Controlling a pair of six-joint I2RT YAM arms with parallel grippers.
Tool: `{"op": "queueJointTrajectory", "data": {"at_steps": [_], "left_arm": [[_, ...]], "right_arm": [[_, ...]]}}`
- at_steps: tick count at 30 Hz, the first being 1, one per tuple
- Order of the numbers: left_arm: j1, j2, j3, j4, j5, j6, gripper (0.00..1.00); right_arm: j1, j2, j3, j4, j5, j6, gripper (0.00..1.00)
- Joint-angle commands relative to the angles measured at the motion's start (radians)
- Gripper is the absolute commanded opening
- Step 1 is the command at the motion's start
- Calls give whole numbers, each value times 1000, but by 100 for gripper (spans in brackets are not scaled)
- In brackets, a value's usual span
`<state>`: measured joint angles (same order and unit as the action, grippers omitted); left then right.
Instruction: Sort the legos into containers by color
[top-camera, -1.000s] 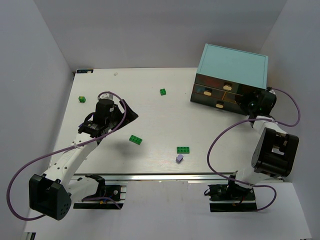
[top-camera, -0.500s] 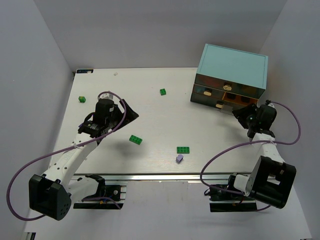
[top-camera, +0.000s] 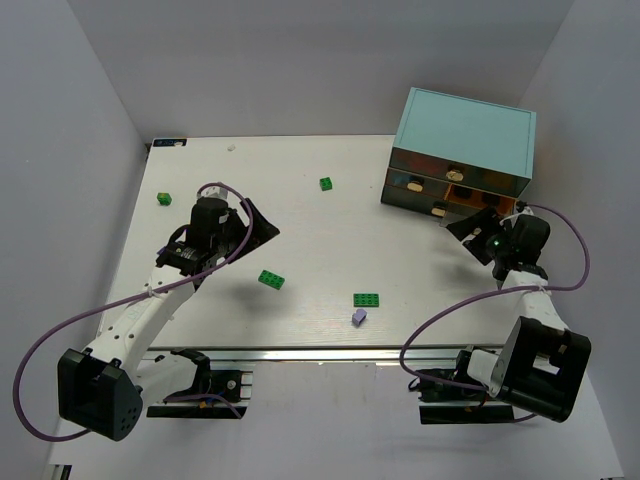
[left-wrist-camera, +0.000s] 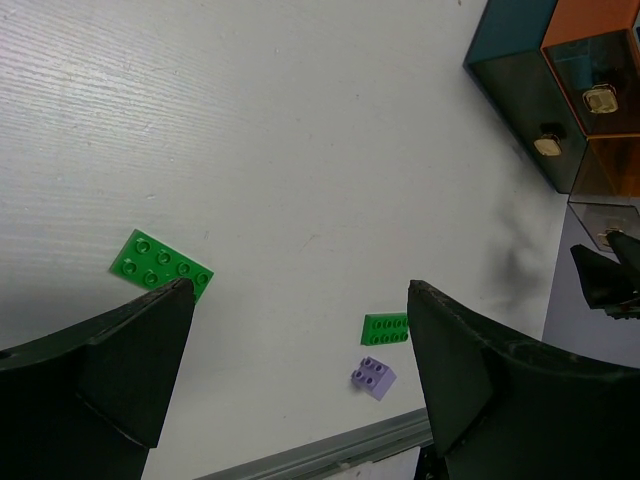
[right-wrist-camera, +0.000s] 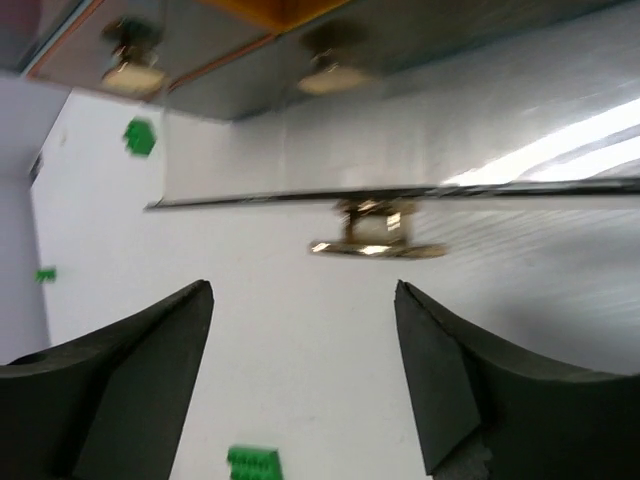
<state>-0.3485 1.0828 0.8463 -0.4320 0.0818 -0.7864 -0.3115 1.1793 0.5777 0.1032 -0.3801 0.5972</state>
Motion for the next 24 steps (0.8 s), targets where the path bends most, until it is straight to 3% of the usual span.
{"op": "queueJointTrajectory", "data": {"at_steps": [1,6,9,12,13,15,16,17,18,19,20,24], "left_arm": [[0,-38,-12,29,15,-16,97],[0,-47,-35,36,21,-28,97],[0,-40,-30,35,27,-27,97],[0,-31,-21,32,32,-25,97],[0,-29,-18,29,33,-24,96],[0,-27,-12,22,32,-24,96],[0,-27,-9,16,32,-24,96],[0,-26,-6,10,24,-22,96],[0,-27,-3,-7,16,-24,96],[0,-24,2,-19,12,-27,96],[0,-24,4,-31,-6,-30,96],[0,-18,17,-115,-46,-48,96]], "right_arm": [[15,-47,39,-34,-251,-94,77],[74,-101,68,-170,-399,-253,69],[113,-113,92,-236,-563,-405,62],[166,-72,184,-417,-701,-696,52],[220,-52,217,-483,-709,-891,52],[256,27,328,-724,-694,-1111,60],[305,58,370,-819,-678,-1362,65],[310,89,437,-895,-634,-1474,70],[348,148,464,-1039,-610,-1595,84],[392,173,484,-1092,-555,-1693,89],[408,192,496,-1141,-528,-1879,89],[491,185,427,-1099,-376,-2048,89]]}}
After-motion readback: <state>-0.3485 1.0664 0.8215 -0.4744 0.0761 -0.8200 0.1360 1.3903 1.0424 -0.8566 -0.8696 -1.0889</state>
